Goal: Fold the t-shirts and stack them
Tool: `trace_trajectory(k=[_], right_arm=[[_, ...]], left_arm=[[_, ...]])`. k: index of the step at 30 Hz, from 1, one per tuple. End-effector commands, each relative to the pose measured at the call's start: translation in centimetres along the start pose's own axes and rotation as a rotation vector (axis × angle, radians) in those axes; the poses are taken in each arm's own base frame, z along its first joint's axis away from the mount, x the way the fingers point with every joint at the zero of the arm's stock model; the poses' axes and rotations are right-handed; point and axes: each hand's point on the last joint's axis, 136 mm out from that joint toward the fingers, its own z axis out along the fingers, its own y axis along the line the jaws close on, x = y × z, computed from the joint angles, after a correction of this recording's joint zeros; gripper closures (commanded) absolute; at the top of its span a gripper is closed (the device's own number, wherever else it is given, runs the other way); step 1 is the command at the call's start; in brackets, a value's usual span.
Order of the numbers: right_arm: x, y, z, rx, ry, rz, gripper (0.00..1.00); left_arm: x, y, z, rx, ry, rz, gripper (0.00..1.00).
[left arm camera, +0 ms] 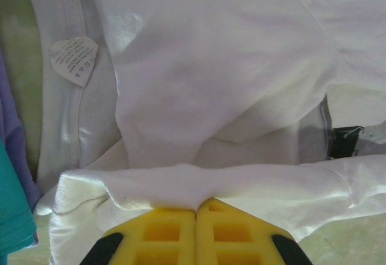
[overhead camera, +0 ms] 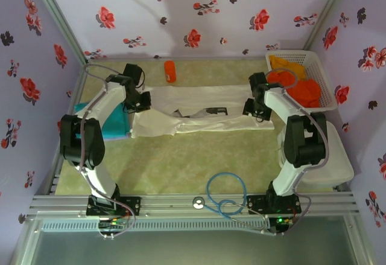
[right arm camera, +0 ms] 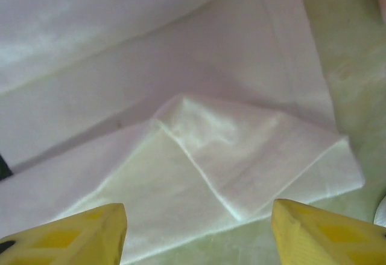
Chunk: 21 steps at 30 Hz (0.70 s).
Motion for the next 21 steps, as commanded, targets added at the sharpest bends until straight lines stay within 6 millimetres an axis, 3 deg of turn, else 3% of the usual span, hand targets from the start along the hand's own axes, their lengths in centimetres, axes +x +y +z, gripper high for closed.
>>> trace_trajectory(k=[1, 2, 4, 7, 9, 15, 21], right_arm=[[1.2, 0.2, 0.1, -0.008, -0.008, 0.015, 0.34], [1.4, 0.2, 0.2, -0.01, -0.009, 0.016, 0.33], [1.8, 0.3, 0.2, -0.012, -0.011, 0.01, 0.3], [1.9, 0.2, 0.0, -0.012, -0.023, -0.002, 0.29], [2.0, -0.1, -0.3, 0.003, -0.039, -0.007, 0.21], [2.5, -0.7, -0.8, -0.004, -0.07, 0.022, 0.21], [3.0, -0.9, -0.6, 0.004, -0.053, 0.024, 0.22]], left_arm=[[-0.7, 0.6, 0.4, -0.006, 0.02, 0.004, 1.0], [-0.8, 0.7, 0.5, -0.007, 0.02, 0.006, 0.96], [-0.9, 1.0, 0.3, -0.008, 0.018, 0.002, 0.75], [-0.4, 1.3, -0.6, -0.006, 0.01, -0.004, 0.62], [0.6, 1.5, -1.0, 0.002, 0.004, -0.018, 0.59], [4.3, 2.0, 0.5, 0.084, 0.0, -0.115, 0.59], [4.7, 1.8, 2.9, 0.142, -0.019, -0.192, 0.57]])
